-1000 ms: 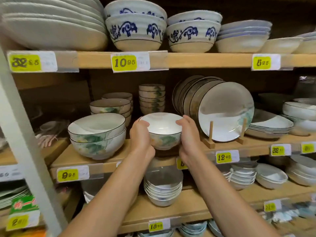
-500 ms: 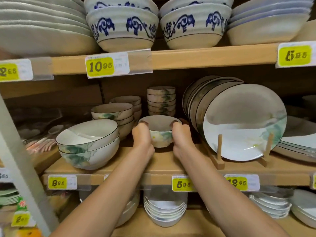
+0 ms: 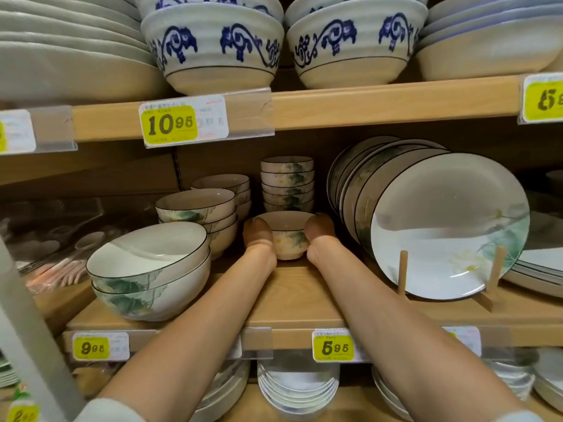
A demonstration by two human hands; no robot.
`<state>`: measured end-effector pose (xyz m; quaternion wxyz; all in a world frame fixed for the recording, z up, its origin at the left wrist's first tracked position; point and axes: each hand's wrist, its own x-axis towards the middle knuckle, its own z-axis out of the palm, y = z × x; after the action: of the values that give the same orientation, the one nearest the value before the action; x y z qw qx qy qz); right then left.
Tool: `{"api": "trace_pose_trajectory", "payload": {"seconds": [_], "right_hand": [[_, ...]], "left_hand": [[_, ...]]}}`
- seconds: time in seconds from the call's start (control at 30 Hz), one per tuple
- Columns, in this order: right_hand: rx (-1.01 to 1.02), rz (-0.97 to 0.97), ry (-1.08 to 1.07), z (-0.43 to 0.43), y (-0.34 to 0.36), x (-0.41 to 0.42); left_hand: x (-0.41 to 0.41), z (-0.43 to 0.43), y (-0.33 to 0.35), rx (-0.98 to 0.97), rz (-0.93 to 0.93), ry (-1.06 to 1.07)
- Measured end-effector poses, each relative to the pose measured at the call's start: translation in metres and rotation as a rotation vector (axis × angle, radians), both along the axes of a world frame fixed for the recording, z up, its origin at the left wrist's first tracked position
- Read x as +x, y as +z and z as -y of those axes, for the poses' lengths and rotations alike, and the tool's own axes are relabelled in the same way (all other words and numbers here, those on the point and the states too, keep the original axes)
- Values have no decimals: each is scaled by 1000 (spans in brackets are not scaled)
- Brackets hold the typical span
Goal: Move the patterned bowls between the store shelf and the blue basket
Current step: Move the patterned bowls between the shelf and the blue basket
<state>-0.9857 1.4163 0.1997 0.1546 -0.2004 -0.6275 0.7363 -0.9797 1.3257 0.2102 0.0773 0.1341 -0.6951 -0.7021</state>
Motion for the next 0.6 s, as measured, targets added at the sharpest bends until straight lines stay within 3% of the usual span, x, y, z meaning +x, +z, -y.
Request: {"api": "trace_pose_trajectory", "payload": {"seconds": [0.17,0.6], "right_hand": [[-38,-48,-8,0,-2,-6],[12,-91,-4,0,-6,-15]], "left_hand": [[-13,3,0,-59,46,30],[-26,4,-12,36,-29,-3]]}}
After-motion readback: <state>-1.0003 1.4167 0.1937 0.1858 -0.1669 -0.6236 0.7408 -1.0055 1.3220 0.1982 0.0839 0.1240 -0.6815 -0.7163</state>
